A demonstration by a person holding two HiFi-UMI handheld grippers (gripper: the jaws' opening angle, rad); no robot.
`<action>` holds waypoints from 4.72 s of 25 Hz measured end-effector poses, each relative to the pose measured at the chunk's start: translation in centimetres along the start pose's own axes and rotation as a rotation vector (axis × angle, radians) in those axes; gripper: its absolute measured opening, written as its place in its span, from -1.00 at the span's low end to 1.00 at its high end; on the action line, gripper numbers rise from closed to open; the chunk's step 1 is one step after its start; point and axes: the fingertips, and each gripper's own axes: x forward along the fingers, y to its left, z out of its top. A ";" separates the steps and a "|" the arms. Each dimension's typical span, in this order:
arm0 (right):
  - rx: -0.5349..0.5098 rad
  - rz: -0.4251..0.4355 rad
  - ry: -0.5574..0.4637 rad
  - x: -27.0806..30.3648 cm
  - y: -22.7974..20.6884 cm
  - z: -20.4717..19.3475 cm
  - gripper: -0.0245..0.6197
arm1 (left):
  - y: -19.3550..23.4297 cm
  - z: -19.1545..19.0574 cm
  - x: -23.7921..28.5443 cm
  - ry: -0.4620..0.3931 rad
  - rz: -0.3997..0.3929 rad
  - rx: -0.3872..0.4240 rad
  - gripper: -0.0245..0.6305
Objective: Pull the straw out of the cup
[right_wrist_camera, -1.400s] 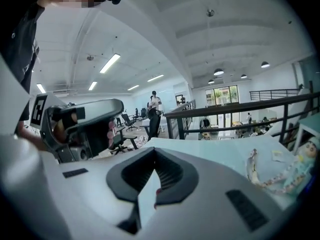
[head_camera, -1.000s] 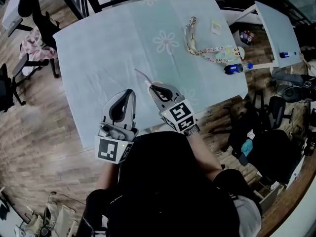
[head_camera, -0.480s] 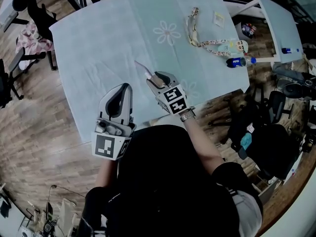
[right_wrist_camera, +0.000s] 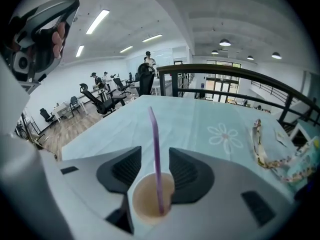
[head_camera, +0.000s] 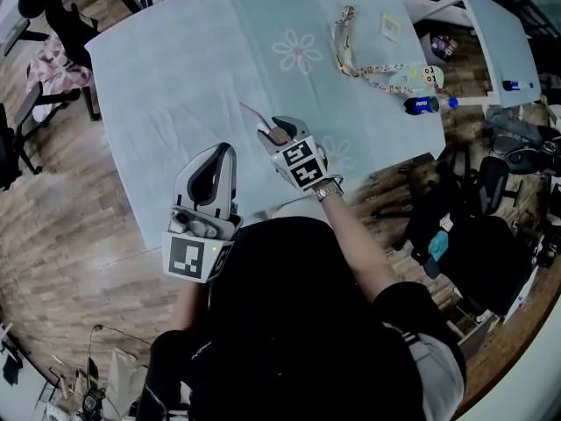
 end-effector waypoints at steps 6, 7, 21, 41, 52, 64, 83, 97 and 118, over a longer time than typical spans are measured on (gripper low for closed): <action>-0.047 -0.011 0.039 0.8 0.0 -0.8 -0.49 | -0.3 -0.3 0.3 0.001 -0.011 0.001 -0.88; -0.064 -0.020 0.045 0.9 -0.1 -0.8 -0.53 | -0.4 -0.4 0.4 0.005 -0.014 0.000 -0.88; -0.080 -0.098 -0.001 -0.4 -0.9 0.9 -0.82 | -0.8 -0.3 0.1 -0.002 -0.019 0.001 -0.88; -0.054 -0.121 -0.285 -9.6 0.3 8.6 -0.82 | -3.4 0.1 -0.7 -0.030 -0.034 0.011 -0.88; -0.070 -0.124 -0.539 -18.8 2.2 15.6 -0.82 | -4.7 1.4 -1.2 -0.072 -0.035 0.030 -0.88; -0.108 -0.095 -0.711 -25.4 4.9 20.0 -0.82 | -4.4 3.6 -2.1 -0.099 -0.001 0.080 -0.88; -0.074 -0.057 -0.856 -28.9 6.0 21.2 -0.82 | -4.6 6.3 -3.1 -0.145 0.011 0.115 -0.88; -0.096 0.000 -0.884 -29.9 7.7 22.2 -0.83 | -4.2 7.2 -3.4 -0.181 0.025 0.104 -0.88; -0.083 0.015 -0.854 -29.4 8.0 21.0 -0.83 | -4.5 6.0 -3.7 -0.149 0.015 0.108 -0.88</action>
